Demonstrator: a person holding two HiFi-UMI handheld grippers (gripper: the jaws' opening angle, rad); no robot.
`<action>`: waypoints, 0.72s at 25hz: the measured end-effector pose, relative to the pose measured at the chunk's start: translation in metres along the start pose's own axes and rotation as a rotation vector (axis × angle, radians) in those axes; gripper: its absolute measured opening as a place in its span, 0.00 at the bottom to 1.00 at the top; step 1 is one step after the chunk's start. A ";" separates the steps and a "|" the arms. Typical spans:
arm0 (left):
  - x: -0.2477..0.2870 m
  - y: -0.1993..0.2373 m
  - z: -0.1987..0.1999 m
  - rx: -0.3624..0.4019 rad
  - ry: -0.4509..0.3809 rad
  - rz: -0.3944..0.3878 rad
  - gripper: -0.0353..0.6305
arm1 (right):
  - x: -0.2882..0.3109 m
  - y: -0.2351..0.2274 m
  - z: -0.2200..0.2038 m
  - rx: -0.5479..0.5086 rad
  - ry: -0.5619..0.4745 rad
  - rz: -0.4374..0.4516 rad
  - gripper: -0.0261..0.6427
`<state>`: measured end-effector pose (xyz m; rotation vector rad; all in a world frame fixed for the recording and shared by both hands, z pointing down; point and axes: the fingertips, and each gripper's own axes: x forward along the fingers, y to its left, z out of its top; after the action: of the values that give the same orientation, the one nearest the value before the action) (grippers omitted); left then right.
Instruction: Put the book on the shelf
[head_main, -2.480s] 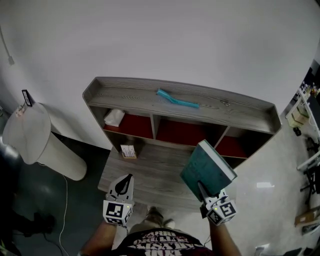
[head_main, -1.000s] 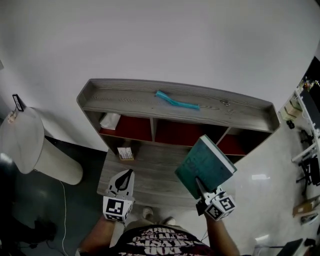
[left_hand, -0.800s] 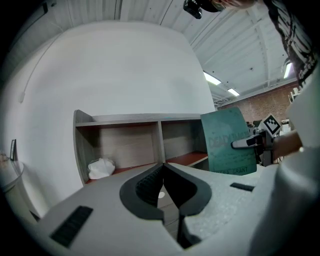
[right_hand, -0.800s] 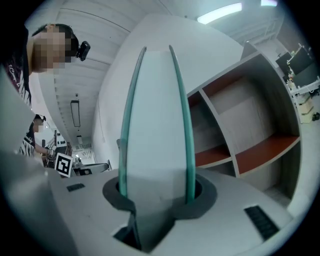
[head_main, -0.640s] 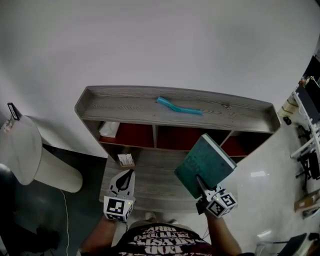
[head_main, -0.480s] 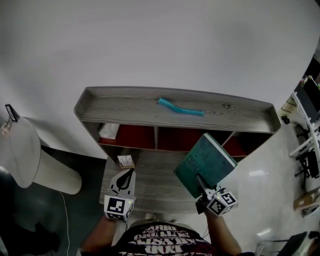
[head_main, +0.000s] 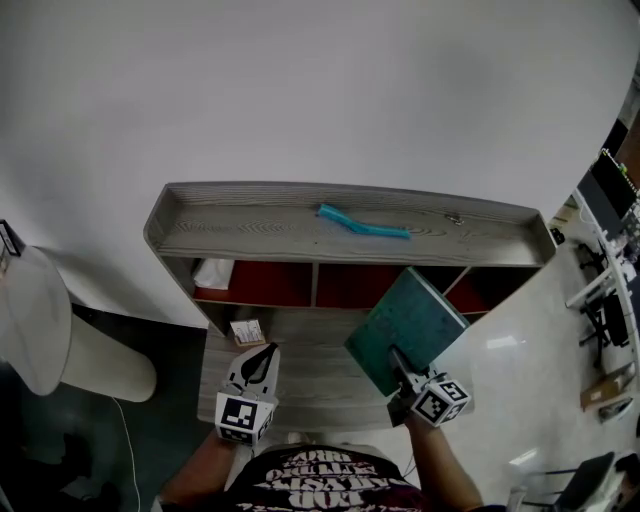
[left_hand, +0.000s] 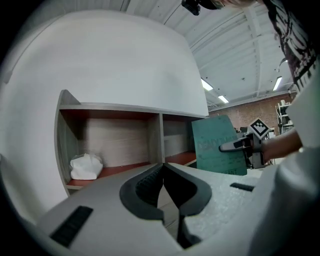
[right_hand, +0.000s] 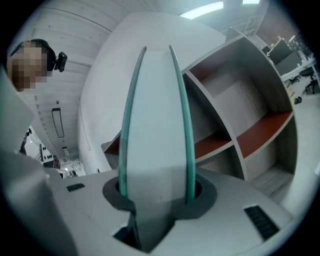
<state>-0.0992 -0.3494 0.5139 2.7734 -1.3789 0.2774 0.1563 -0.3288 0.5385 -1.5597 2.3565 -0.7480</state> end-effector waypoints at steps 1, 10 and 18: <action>0.001 -0.002 0.000 -0.005 0.006 -0.013 0.06 | 0.002 0.000 0.000 0.018 -0.004 -0.005 0.28; 0.014 -0.024 -0.013 -0.053 0.052 -0.096 0.06 | 0.016 -0.007 -0.004 0.146 -0.043 -0.035 0.28; 0.043 -0.050 -0.033 -0.009 0.097 -0.121 0.06 | 0.022 -0.027 -0.001 0.262 -0.053 -0.032 0.28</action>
<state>-0.0388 -0.3494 0.5564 2.7814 -1.1827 0.3948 0.1677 -0.3564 0.5557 -1.4888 2.1017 -0.9660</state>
